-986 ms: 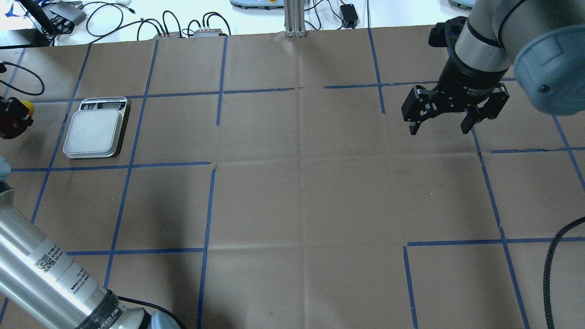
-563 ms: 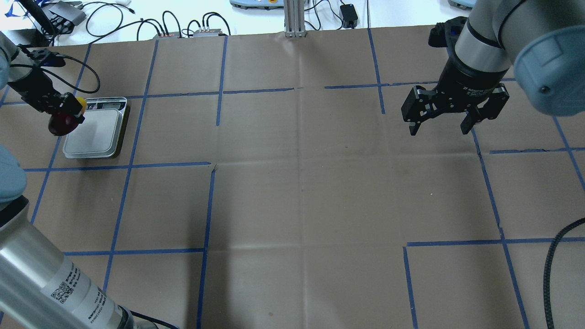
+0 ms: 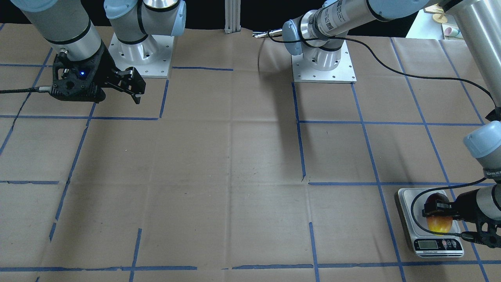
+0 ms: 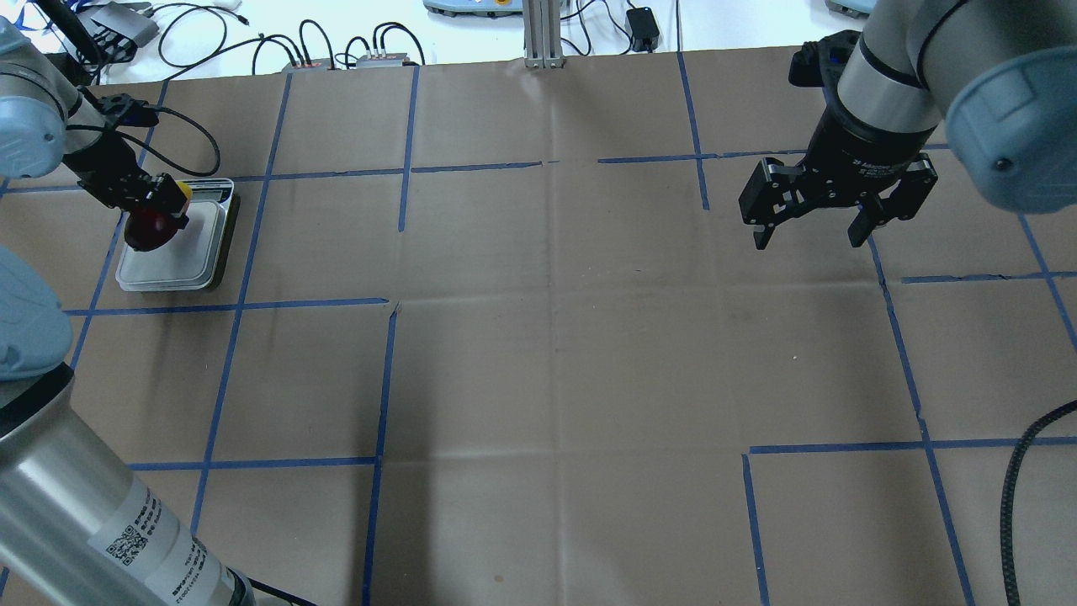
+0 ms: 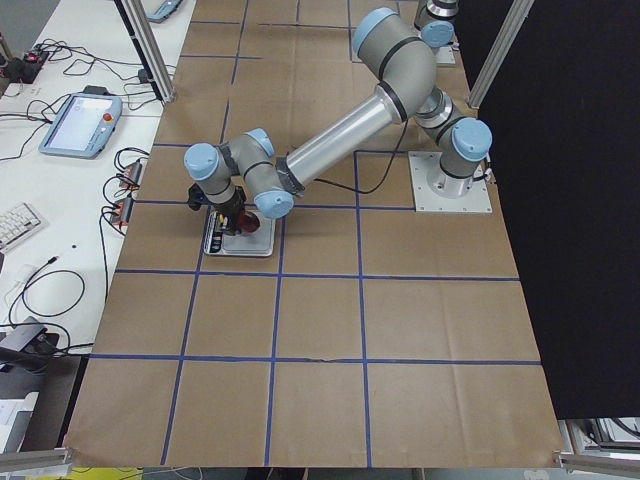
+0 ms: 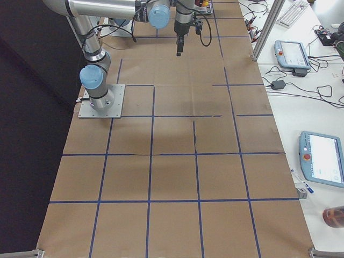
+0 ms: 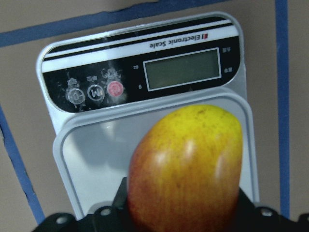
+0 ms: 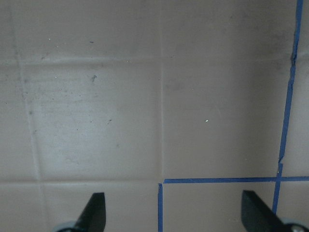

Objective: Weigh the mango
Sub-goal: 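Lift the mango with the left gripper and lower it onto the scale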

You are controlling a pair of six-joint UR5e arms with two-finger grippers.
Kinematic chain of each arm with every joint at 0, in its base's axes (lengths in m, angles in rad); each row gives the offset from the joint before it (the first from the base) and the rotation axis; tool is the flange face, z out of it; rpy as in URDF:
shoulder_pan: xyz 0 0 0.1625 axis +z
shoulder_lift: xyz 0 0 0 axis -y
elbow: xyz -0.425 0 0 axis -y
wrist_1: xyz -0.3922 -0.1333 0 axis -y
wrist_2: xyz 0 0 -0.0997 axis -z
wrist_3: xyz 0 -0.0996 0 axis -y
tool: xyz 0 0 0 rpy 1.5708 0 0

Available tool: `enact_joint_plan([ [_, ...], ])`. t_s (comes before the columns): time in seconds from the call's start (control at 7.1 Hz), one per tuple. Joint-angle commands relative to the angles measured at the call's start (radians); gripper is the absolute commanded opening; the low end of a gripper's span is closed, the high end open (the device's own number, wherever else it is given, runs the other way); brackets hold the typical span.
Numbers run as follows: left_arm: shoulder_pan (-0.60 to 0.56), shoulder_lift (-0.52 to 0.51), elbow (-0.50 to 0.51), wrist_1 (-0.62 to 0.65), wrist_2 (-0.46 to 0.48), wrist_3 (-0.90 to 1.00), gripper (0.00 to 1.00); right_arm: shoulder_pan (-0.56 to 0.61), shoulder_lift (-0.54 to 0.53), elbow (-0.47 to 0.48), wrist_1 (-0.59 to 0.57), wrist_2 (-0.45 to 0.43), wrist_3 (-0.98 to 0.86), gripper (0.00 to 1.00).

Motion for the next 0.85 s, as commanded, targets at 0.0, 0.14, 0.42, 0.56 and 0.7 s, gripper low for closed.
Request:
enact_joint_plan([
  [0.0, -0.001, -0.001, -0.009, 0.001, 0.003, -0.008, 0.26, 0.0, 0.0, 0.0, 0.0, 0.0, 0.0, 1.0],
  [0.14, 0.001, -0.002, -0.007, 0.001, 0.003, -0.007, 0.42, 0.0, 0.0, 0.0, 0.0, 0.0, 0.0, 1.0],
  [0.42, 0.001, -0.001, -0.007, 0.004, 0.003, -0.008, 0.88, 0.0, 0.0, 0.0, 0.0, 0.0, 0.0, 1.0],
  [0.56, 0.002, 0.001, -0.007, 0.002, 0.008, -0.002, 0.99, 0.0, 0.0, 0.0, 0.0, 0.0, 0.0, 1.0],
  [0.7, 0.002, 0.021, -0.007, 0.001, 0.035, -0.002, 1.0, 0.0, 0.0, 0.0, 0.0, 0.0, 0.0, 1.0],
])
